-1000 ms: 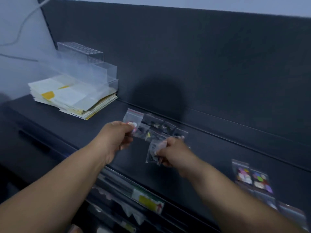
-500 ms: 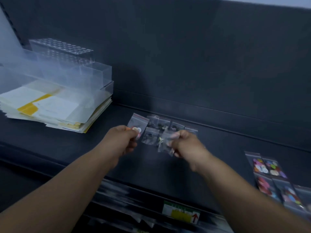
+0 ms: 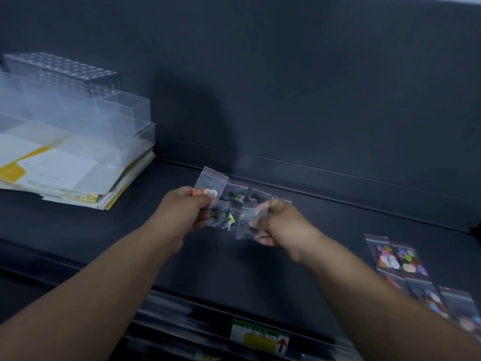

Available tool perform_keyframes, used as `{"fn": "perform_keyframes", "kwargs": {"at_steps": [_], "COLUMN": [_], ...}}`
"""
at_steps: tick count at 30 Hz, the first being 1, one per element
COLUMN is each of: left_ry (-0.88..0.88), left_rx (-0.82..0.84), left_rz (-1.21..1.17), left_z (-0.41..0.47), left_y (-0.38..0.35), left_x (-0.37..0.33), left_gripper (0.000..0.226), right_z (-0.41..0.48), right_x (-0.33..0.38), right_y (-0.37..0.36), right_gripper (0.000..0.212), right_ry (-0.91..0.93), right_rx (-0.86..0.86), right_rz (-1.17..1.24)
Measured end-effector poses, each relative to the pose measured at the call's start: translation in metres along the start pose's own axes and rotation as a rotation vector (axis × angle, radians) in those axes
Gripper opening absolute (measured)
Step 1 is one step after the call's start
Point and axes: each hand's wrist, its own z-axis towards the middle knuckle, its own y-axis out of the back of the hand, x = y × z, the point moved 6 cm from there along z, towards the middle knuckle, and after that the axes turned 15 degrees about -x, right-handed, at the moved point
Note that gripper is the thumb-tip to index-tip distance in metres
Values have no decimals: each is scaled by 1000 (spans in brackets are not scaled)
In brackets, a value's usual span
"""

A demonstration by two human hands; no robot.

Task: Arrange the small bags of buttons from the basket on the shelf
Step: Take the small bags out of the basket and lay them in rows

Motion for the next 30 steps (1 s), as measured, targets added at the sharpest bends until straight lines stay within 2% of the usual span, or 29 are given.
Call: {"fn": "perform_keyframes", "kwargs": {"at_steps": [3,7,12,13,15,17,22,30], "left_ry": [-11,0,12,11,9,5,-15,-32], "left_rx": [-43,-71,-68,-66,-55,-39,-8,25], "left_rz": [26,24,3,6,9,10,28,52], "left_z": [3,7,12,13,14,13,11,7], "left_y": [14,32,48,49,51,50,50,56], "left_x": [1,8,13,13,13,13,11,8], "left_gripper": [5,8,7,7,6,6,11,10], "right_z": [-10,-15,-16,-19,-27,-35,-44,-53], "right_x": [-4,-7,-1,3,8,10,-2,-8], "right_y": [-42,-76,-80,-76,-68,-63,-76,-85], "right_gripper": [24,23,20,24,48,59,36,35], "right_ry": [18,90,303,375,527,656,819,839], "right_rx": [91,130,52,23,-45,-87,17,23], "right_rz": [-34,-73,-351,-456,-656,-748,-857,-830]}}
